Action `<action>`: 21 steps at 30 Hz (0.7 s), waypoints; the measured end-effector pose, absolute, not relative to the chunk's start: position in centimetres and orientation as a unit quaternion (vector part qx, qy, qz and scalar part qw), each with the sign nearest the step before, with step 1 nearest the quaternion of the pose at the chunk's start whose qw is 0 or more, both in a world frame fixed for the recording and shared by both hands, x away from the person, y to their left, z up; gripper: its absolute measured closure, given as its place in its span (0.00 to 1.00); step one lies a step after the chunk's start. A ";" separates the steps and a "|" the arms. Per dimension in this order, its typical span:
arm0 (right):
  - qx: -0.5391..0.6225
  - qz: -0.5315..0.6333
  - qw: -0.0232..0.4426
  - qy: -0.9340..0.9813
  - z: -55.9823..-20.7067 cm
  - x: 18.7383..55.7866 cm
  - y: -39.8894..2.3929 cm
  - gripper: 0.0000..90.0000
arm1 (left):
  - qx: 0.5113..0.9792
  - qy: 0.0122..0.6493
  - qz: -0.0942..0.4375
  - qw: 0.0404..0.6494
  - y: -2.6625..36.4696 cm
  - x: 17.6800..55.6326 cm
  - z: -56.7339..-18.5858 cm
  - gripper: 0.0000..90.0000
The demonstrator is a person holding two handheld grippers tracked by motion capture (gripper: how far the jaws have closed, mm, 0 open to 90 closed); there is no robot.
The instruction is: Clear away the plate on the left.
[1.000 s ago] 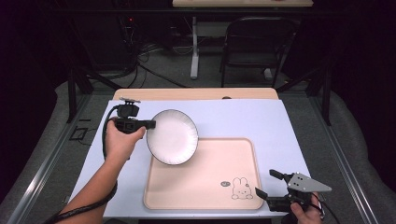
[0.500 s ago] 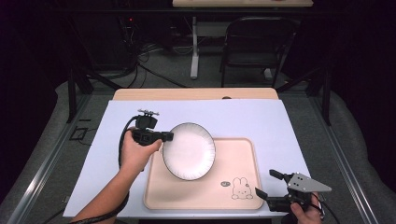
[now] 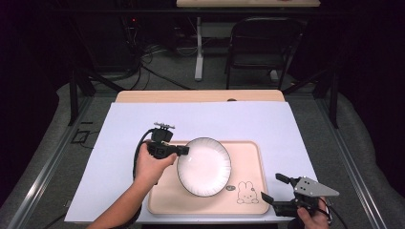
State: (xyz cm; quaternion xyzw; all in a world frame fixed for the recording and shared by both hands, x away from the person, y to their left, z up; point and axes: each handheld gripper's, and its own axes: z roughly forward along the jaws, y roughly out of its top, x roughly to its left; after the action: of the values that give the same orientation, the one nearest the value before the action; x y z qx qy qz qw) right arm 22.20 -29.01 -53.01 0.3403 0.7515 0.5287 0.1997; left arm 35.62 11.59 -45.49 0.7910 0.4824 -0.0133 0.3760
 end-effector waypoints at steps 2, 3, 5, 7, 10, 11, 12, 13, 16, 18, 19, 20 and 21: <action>0.341 0.529 0.199 0.752 -53.0 22.2 -29.0 0.16 | 0.791 0.482 -0.015 0.376 11.3 35.5 -45.8 0.91; 0.341 0.529 0.199 0.752 -53.0 22.2 -29.0 0.17 | 0.792 0.482 -0.019 0.376 11.2 35.5 -46.0 0.91; 0.341 0.529 0.199 0.751 -53.0 22.2 -29.0 0.16 | 0.793 0.481 -0.023 0.373 11.1 35.5 -46.3 0.91; 0.341 0.528 0.198 0.752 -53.0 22.2 -29.0 0.17 | 0.793 0.481 -0.028 0.373 10.9 35.4 -46.6 0.91; 0.341 0.528 0.197 0.752 -53.0 22.2 -29.0 0.17 | 0.792 0.482 -0.035 0.373 10.8 35.4 -47.1 0.91; 0.342 0.529 0.198 0.751 -53.0 22.2 -29.0 0.17 | 0.790 0.485 -0.038 0.374 10.8 35.4 -47.3 0.91; 0.341 0.529 0.198 0.751 -53.0 22.2 -29.0 0.17 | 0.789 0.486 -0.041 0.374 10.7 35.3 -47.5 0.91; 0.341 0.529 0.198 0.751 -53.0 22.2 -29.0 0.17 | 0.788 0.488 -0.043 0.373 10.7 35.3 -47.6 0.91; 0.342 0.528 0.197 0.752 -53.0 22.2 -29.0 0.17 | 0.788 0.487 -0.051 0.373 10.5 35.3 -48.1 0.91; 0.342 0.528 0.197 0.752 -53.0 22.2 -29.0 0.17 | 0.785 0.490 -0.059 0.374 10.4 35.4 -48.4 0.91; 0.342 0.529 0.196 0.752 -53.0 22.2 -29.0 0.16 | 0.784 0.491 -0.059 0.374 10.4 35.3 -48.5 0.91; 0.342 0.528 0.196 0.752 -53.0 22.3 -29.0 0.17 | 0.783 0.493 -0.060 0.374 10.5 35.3 -48.7 0.91; 0.342 0.528 0.196 0.752 -53.0 22.3 -29.0 0.17 | 0.783 0.493 -0.060 0.374 10.5 35.3 -48.7 0.91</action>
State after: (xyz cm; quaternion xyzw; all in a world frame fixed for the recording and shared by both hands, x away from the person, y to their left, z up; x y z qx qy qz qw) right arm 22.25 -29.01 -53.03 0.3423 0.7516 0.5285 0.1965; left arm 35.35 10.46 -48.72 0.7832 0.4930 -0.0604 0.3739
